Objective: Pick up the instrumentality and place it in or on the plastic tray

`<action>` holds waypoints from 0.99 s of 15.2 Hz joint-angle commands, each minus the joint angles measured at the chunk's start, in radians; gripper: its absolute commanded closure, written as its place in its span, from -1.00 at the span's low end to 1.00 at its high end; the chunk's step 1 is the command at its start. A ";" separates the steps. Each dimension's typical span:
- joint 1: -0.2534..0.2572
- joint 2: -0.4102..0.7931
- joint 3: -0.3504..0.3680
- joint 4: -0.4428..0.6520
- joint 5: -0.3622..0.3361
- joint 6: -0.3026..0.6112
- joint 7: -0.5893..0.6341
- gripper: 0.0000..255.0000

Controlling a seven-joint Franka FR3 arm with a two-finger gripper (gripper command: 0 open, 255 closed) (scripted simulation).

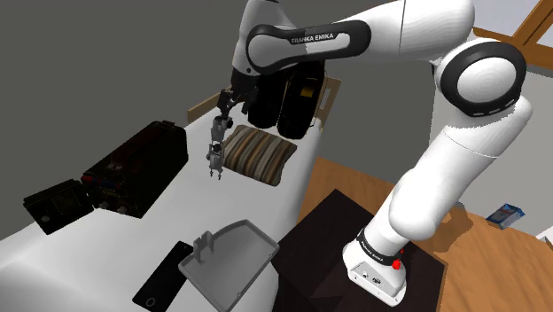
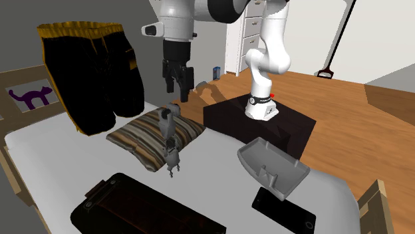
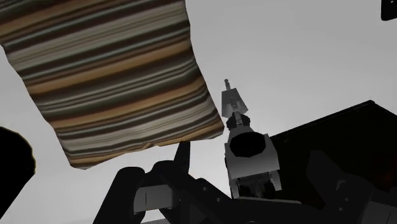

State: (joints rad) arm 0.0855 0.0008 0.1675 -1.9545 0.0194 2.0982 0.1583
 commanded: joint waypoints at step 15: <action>0.010 0.104 0.007 0.003 -0.020 0.103 0.028 -1.00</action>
State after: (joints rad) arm 0.0955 0.1049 0.1746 -1.9512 -0.0003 2.2009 0.1859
